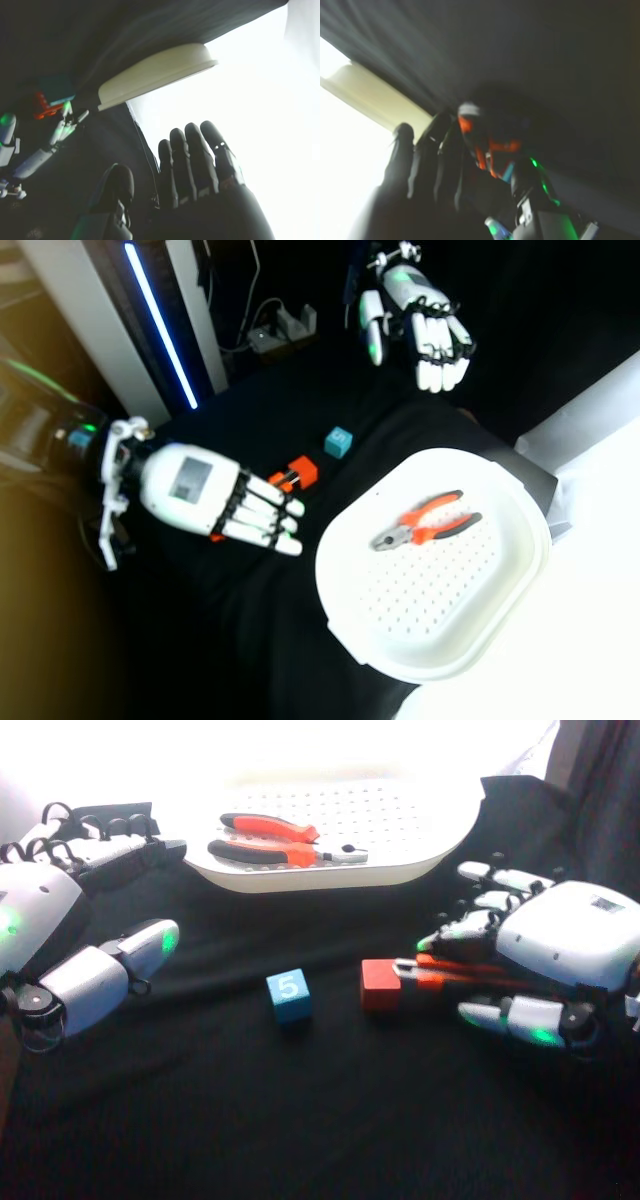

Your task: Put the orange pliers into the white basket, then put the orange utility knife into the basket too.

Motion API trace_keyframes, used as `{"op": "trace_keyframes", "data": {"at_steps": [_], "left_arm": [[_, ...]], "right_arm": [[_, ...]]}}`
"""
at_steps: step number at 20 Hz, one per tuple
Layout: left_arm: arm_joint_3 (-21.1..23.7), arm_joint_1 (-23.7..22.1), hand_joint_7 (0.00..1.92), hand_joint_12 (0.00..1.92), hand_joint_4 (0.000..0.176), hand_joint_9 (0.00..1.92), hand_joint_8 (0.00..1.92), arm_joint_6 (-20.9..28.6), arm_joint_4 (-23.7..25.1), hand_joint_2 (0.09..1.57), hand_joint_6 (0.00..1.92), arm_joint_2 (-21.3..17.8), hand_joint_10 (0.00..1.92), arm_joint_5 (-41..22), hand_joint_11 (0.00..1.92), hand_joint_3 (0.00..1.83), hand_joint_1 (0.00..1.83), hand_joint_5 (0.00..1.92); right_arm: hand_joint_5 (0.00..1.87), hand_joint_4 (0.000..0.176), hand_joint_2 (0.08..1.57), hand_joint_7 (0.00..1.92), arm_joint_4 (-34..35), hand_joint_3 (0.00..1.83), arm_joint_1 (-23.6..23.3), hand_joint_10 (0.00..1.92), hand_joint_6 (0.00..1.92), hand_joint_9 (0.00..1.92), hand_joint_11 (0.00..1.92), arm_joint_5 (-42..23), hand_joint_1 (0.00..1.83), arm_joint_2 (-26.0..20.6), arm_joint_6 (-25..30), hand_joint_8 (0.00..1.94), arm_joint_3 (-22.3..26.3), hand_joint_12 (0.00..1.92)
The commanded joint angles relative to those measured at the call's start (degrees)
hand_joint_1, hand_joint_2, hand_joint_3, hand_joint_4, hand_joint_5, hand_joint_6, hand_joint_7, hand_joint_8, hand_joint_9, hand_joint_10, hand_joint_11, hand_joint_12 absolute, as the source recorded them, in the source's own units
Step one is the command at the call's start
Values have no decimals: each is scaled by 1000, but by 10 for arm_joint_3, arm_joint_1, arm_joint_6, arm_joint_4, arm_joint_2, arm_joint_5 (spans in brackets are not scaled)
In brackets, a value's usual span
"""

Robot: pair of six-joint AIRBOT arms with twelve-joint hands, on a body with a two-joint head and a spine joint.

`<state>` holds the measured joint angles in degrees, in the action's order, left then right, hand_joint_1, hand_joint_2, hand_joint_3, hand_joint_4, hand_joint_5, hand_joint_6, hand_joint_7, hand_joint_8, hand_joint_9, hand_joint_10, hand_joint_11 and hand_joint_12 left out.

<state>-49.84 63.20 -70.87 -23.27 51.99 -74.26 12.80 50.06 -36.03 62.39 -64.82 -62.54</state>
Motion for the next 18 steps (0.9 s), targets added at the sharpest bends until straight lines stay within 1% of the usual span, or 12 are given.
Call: {"op": "trace_keyframes", "data": {"at_steps": [1,2,3,4,5,6,7,8,12,13,16,18], "left_arm": [[2,-2,492,907,6,371,36,4,11,1472,286,1,164,-78,0,1,411,314],[3,2,497,909,0,361,34,8,11,1473,420,1,189,-84,0,0,508,269],[3,6,494,863,4,354,32,12,11,1474,440,1,189,-89,0,0,503,253],[3,11,491,837,3,343,30,15,8,1477,502,0,199,-96,0,1,503,225],[4,15,482,815,5,329,25,15,6,1475,527,0,202,-97,0,0,478,213],[4,16,484,847,4,329,26,15,5,1470,546,-1,215,-99,0,0,476,210],[4,17,492,833,5,325,29,15,5,1468,561,-1,226,-101,0,0,499,211],[4,17,492,833,5,325,29,15,5,1468,561,-1,226,-101,0,0,499,211],[5,19,510,917,0,333,31,15,2,1474,561,-1,268,-105,0,0,505,211],[5,20,509,884,0,329,31,15,2,1474,569,-1,274,-107,0,0,491,209],[6,20,518,951,6,320,38,15,2,1467,643,-1,341,-103,0,1,489,162],[6,20,513,1033,0,293,44,15,3,1484,634,1,429,-100,0,1,483,158]], "right_arm": [[554,26,1358,611,6,4,-9,1262,1575,423,154,-34,836,6,-5,1072,-8,1667],[569,0,1363,768,6,6,-16,1876,1688,774,719,-29,879,13,-5,1861,-16,1911],[805,0,1315,953,6,0,-20,1912,1874,1044,1050,-28,1036,15,-5,1925,-19,1919],[854,34,1302,1020,4,0,-30,1919,1912,1144,1166,-32,1086,15,-5,1938,-15,1921],[914,54,1291,1076,-8,0,-36,1921,1919,1170,1289,-40,1089,13,-5,1940,-9,1921],[927,63,1320,1094,-20,6,-36,1921,1921,1176,1274,-55,1010,13,-5,1941,0,1921],[948,60,1291,1156,-30,0,-36,1921,1921,1233,1286,-77,1116,4,-5,1941,14,1921],[948,60,1291,1156,-40,0,-36,1921,1921,1233,1286,-99,1116,-12,-5,1941,30,1921],[983,25,1330,1280,-95,8,-70,1921,1921,1354,1362,-161,1068,-65,-5,1941,76,1921],[918,0,1340,1228,-108,4,-85,1921,1921,1347,1336,-163,1103,-72,-5,1941,79,1921],[800,0,1324,1142,-120,0,-141,1921,1921,1316,1305,-141,1096,-70,-5,1941,61,1921],[901,0,1312,1224,-120,0,-199,1921,1921,1394,1431,-73,1102,-36,-5,1941,18,1921]]}}
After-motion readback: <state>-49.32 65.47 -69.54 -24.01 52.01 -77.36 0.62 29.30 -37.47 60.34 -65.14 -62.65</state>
